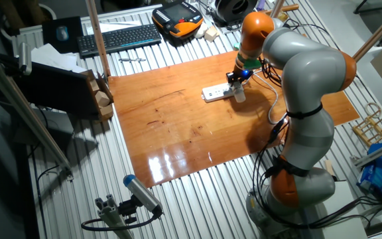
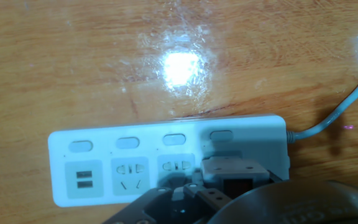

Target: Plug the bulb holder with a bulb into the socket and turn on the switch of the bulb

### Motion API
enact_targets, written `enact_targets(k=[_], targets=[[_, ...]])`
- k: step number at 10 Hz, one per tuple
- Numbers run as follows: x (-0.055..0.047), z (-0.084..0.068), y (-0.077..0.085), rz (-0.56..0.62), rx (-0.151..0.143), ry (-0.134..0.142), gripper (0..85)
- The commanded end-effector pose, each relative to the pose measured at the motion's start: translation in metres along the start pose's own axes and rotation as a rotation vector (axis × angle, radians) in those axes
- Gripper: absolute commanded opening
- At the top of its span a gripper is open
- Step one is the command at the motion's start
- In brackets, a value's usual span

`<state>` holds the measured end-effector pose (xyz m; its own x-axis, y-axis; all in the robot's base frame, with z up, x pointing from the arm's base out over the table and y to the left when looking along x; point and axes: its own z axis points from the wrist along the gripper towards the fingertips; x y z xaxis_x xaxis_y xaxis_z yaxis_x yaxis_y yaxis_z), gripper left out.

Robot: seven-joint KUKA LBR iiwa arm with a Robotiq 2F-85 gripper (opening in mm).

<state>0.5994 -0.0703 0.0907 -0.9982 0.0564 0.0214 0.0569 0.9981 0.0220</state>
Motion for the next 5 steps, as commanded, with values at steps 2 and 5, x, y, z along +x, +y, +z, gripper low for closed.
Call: enact_targets(k=[2, 5], targets=[[-0.0007, 0.002, 0.0, 0.001, -0.003, 0.0, 0.0], [-0.001, 0.0028, 0.0, 0.001, -0.003, 0.0, 0.0]])
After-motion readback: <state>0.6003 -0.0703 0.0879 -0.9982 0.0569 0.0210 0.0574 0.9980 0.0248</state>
